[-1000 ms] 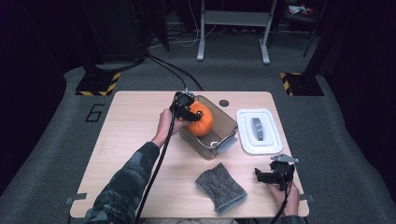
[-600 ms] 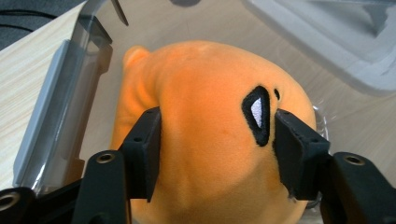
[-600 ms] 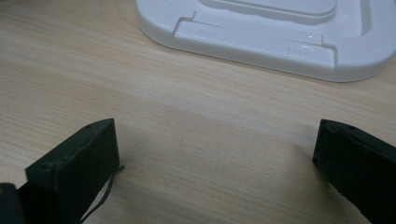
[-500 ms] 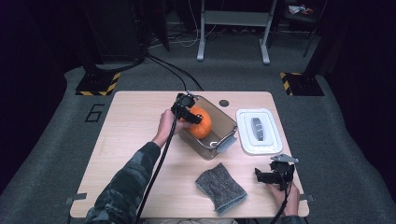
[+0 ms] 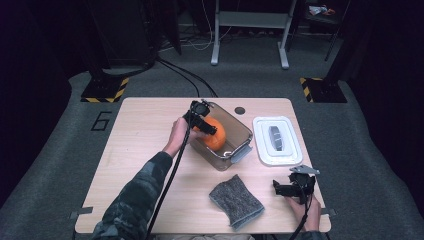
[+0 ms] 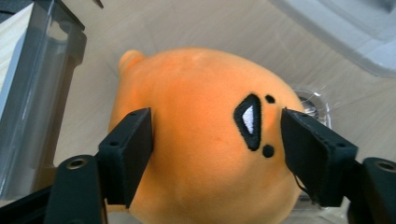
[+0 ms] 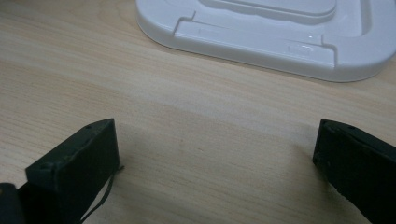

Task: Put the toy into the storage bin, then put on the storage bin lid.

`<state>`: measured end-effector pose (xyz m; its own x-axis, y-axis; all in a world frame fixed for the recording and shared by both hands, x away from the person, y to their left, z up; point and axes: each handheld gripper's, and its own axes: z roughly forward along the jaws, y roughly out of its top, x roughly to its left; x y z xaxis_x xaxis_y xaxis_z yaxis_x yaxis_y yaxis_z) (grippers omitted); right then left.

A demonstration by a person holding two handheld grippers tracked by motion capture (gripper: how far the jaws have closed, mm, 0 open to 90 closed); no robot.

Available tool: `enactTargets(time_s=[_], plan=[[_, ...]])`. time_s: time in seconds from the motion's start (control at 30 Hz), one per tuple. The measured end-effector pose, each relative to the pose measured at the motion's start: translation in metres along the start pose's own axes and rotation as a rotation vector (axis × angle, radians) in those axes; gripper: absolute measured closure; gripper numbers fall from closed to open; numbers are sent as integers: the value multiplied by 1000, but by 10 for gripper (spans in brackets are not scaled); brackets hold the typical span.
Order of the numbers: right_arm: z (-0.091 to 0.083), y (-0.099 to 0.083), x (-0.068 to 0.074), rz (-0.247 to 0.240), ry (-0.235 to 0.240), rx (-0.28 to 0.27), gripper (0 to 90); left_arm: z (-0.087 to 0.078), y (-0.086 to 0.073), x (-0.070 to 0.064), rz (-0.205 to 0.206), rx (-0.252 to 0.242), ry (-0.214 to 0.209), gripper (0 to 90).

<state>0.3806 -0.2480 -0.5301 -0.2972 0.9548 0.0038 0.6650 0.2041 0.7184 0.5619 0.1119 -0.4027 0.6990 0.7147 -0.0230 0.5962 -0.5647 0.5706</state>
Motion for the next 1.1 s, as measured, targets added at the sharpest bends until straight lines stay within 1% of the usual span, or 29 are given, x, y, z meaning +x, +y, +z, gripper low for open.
enactTargets(time_s=[0.07,0.1,0.13,0.17,0.27,0.3,0.33,0.37,0.4,0.47,0.5,0.53,0.57,0.6,0.63,0.67,0.7,0.77,0.8,0.83,0.87,0.9,1.0,1.03,1.1], plan=[[0,0,0,1,0,0,0,-5,0,1,0,-16,-1,238],[0,0,0,1,0,0,0,-5,0,1,0,-16,-1,228],[0,0,0,0,0,0,0,-9,0,2,0,-22,-2,228],[0,0,0,0,0,0,0,-15,-1,4,-12,-43,-10,210],[0,0,0,0,0,0,0,-27,-3,6,-20,-78,-9,180],[0,0,0,0,0,0,0,-27,-3,6,-20,-78,-9,173],[0,0,0,1,0,0,0,-36,-5,7,-27,-104,-8,170],[0,0,0,1,0,0,0,-36,-5,7,-27,-104,-8,162],[0,0,0,1,0,0,0,-45,-8,8,-41,-135,-14,158],[0,0,0,1,0,0,0,-54,-13,10,-43,-161,-11,151],[0,0,1,8,-4,-3,0,-58,-15,11,-40,-168,-7,150],[0,0,0,5,-2,-2,0,-62,-18,12,-42,-178,-15,148],[0,0,0,5,-2,-2,0,-62,-18,12,-42,-178,-15,145],[0,0,0,0,0,0,0,-66,-22,13,-46,-193,-18,145],[0,0,0,1,0,0,0,-69,-24,13,-45,-196,-15,145],[0,0,0,1,-1,0,0,-75,-30,15,-44,-216,-11,143],[0,0,0,1,-1,0,0,-75,-30,15,-44,-216,-11,142],[0,0,0,2,-1,0,0,-81,-40,17,-47,-237,-2,142],[0,0,0,2,-2,-1,0,-83,-43,18,-49,-239,-2,142],[0,0,0,2,-2,-1,0,-83,-43,18,-49,-239,-2,142],[0,0,0,3,-2,0,0,-85,-47,19,-54,-245,3,142],[0,0,0,2,-2,0,0,-89,-54,21,-61,-259,12,142],[0,0,0,2,-2,0,0,-93,-66,26,-79,-283,18,137],[0,0,0,2,-2,0,0,-93,-66,26,-79,-283,18,131],[0,0,0,3,-2,0,0,-96,-80,30,-89,-291,36,120]])
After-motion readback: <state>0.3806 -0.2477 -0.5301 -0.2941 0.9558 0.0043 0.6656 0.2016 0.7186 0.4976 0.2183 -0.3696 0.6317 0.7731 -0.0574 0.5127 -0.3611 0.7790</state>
